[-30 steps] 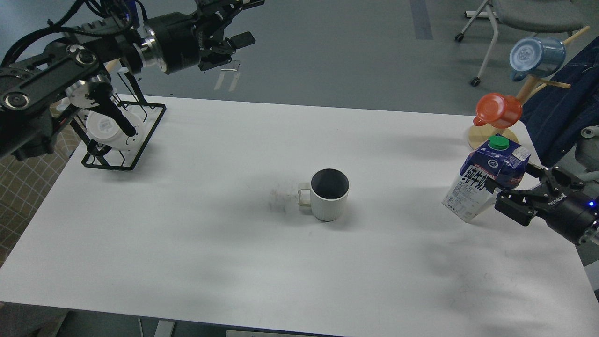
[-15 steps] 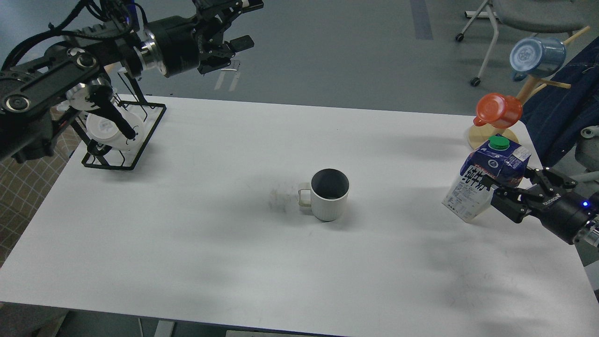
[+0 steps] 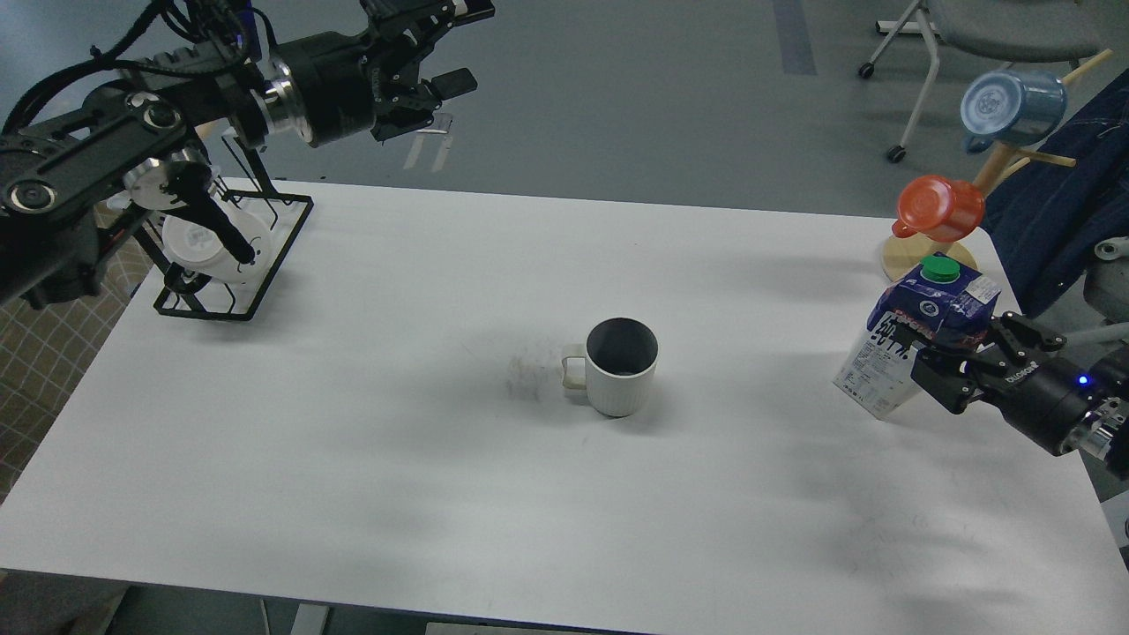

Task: Place cup and milk with both arms
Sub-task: 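Lift the milk carton and carry it beside the white mug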

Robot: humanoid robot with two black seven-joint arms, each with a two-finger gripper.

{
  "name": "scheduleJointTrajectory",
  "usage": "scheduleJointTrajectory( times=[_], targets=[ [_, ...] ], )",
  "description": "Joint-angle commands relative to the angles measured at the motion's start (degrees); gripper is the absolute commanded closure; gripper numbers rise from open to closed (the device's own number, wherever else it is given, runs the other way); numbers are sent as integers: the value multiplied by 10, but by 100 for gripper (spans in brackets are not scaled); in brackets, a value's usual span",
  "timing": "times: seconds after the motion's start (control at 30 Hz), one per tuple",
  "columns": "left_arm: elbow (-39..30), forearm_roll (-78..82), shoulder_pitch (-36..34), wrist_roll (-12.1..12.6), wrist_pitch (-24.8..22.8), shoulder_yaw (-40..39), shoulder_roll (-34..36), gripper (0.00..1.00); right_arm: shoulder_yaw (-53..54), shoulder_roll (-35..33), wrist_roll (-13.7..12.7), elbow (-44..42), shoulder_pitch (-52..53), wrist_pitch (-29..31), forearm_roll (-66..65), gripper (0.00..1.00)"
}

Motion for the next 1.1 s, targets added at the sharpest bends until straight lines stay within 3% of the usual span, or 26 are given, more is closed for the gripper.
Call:
scheduleJointTrajectory(
  times=[0.0,0.1,0.57,1.07],
  targets=[
    [-1,0,0,0,0,0,0,7,-2,-2,0,1,0,0,-2,86],
    [0,0,0,0,0,0,1,7,-2,-2,0,4,1,-1,-1,100],
    [-1,1,0,0,0,0,1,7,24,-13,0,121,5,0,3,100],
    [-1,2,1,0,0,1,2,6,-12,69,0,96,59,13,-35,100]
  ],
)
